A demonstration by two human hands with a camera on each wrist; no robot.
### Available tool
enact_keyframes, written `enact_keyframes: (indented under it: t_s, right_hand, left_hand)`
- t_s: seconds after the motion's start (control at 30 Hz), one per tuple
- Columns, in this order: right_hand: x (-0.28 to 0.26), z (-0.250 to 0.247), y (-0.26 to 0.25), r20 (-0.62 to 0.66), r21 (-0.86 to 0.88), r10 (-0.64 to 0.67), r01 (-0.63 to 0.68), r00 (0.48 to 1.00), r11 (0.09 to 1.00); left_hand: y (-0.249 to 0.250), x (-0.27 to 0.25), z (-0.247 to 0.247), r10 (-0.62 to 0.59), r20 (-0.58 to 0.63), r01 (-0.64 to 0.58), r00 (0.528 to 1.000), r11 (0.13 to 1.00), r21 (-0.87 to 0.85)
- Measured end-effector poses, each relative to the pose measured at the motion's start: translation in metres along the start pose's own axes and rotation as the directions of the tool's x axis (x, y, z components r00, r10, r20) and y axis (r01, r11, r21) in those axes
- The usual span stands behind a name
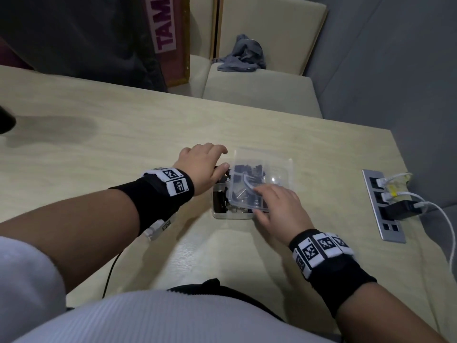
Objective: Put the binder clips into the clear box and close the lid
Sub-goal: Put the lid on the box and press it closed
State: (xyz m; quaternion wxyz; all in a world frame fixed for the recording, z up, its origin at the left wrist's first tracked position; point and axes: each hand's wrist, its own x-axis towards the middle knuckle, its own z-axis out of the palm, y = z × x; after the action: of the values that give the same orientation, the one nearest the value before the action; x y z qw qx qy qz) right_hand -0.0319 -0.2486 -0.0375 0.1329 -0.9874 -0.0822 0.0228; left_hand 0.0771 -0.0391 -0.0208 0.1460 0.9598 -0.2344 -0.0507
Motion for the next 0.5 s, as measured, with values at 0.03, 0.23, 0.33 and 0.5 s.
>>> enact_keyframes:
  t_s: [0.03,0.23,0.33,0.5]
  right_hand:
    - [0.003,0.001,-0.004,0.001,0.005,-0.039,0.039,0.999,0.999]
    - [0.016,0.005,-0.018,0.068,0.063,-0.114,0.110,0.991,0.992]
    - [0.019,0.003,-0.012,-0.026,0.135,-0.039,0.043,0.999,0.990]
    - [0.018,-0.001,0.003,-0.061,0.166,0.233,-0.220,0.971,0.961]
  left_hand:
    - [-0.002,0.001,-0.001,-0.022,0.015,0.022,1.000,1.000,0.008]
    - [-0.008,-0.003,0.008,-0.070,0.124,0.052,0.990,0.989,0.140]
    - [-0.009,-0.003,0.009,-0.073,0.131,0.053,0.989,0.988,0.147]
    - [-0.008,-0.001,0.007,-0.071,0.151,0.049,0.986,0.988,0.143]
